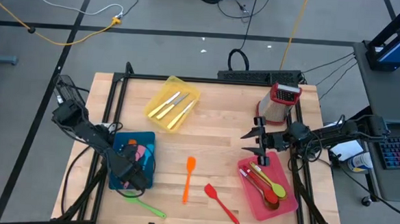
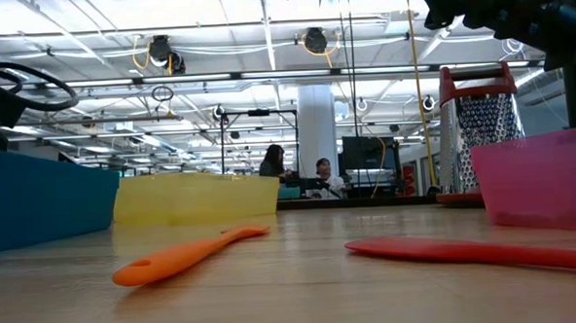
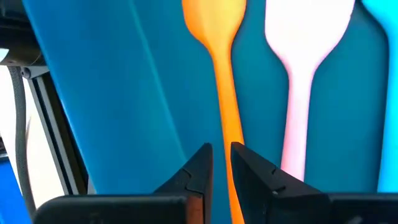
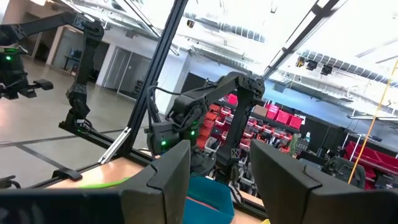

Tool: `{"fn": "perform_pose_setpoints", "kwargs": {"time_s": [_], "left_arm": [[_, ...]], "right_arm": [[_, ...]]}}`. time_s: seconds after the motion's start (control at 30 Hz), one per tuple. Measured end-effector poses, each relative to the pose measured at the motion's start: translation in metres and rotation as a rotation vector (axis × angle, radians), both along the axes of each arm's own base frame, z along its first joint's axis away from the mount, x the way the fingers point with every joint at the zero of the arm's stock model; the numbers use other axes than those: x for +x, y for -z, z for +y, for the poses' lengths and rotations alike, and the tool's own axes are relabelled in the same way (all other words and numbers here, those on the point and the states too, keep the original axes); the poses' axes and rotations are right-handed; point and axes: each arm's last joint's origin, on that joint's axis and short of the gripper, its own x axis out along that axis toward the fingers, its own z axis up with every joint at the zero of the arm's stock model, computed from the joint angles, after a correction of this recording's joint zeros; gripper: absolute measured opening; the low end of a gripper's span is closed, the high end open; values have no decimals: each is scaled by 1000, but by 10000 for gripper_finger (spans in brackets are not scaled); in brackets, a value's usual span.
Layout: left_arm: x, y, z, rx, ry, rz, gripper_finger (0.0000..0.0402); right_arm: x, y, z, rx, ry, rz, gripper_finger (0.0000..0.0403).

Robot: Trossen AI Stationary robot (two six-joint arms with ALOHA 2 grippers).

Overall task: Pick & Place Kitchen Items
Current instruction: Put the orange spatula into the blue bin

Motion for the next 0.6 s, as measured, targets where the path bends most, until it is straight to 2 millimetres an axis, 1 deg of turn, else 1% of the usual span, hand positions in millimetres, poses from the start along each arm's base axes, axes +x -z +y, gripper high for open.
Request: {"fn": "perform_pose_setpoints", "kwargs": {"time_s": [0.6], "left_arm": [[1,0,0,-3,-4,-7,63]], "right_arm": [[0,0,0,27,-9,8,159]]}}
